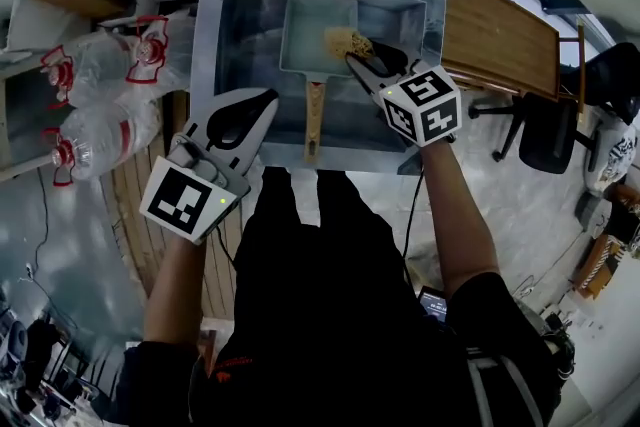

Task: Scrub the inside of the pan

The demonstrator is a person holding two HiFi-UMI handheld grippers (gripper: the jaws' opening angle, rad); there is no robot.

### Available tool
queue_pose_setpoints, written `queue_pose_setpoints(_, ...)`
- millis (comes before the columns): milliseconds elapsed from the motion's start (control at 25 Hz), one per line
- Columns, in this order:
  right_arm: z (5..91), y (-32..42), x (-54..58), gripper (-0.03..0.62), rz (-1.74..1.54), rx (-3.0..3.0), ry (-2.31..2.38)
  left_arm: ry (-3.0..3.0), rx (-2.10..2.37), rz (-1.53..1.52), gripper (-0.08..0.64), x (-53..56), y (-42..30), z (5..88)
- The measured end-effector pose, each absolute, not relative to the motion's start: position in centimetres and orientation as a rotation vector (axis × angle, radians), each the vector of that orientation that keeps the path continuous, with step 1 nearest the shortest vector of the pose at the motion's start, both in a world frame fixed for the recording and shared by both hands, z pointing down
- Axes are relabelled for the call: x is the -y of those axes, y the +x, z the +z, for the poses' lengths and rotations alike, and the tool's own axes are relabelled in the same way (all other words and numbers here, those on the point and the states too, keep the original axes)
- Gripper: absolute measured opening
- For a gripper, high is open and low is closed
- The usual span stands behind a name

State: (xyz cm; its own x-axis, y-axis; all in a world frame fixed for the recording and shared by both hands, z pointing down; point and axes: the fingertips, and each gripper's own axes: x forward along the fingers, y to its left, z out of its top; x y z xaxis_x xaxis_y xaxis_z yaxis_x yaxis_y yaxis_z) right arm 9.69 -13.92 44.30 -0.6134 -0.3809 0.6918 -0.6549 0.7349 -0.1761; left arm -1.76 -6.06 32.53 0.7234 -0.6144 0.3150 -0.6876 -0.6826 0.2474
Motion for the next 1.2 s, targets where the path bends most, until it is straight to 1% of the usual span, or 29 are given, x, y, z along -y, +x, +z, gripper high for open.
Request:
queue_pose_setpoints(600, 35.1, 9.9, 11.8, 0.15, 0.477, 2.425, 0.886, 2.702, 1.057, 0.256, 0.018, 5.0, -2.3, 26.9)
queue_pose_setpoints(1200, 28.5, 10.2, 8.5, 0.15, 0.402, 2.535, 0.954, 2.797, 1.055, 0.225, 0.018, 2.8, -2.0, 23.4)
